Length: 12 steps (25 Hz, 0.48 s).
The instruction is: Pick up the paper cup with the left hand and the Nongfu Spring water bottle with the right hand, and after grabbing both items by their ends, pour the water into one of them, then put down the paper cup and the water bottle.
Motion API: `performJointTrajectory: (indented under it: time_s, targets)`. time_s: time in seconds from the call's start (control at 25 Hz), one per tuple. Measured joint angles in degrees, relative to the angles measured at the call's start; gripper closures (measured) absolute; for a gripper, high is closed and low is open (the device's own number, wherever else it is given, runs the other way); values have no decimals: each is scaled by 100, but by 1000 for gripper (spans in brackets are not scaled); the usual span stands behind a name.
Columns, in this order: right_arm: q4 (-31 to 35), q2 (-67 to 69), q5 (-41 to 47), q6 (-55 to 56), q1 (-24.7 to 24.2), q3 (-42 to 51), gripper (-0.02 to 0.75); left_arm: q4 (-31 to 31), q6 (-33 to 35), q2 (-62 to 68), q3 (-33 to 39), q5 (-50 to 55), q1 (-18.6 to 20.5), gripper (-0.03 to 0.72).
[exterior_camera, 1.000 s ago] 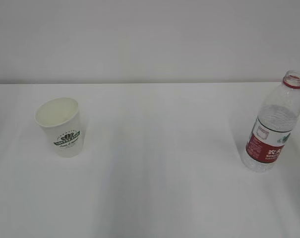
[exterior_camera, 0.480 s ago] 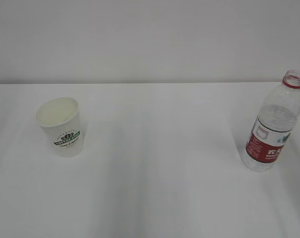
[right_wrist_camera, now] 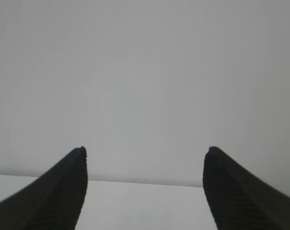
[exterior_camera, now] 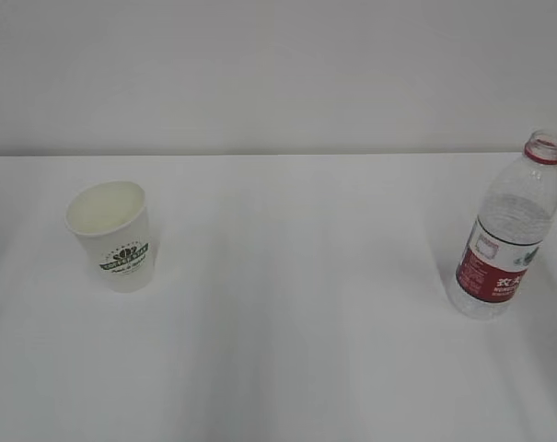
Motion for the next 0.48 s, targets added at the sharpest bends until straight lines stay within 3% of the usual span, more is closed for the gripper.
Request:
performJointTrajectory:
  time_s: [0.2,0.48]
  targets:
    - [-49,237,-290,21,0,191,170,0,0,119,522,-703,-381,312]
    - [-68,260,-968,120,0,847,170,-156,0,403,1205,-1581,-431,318]
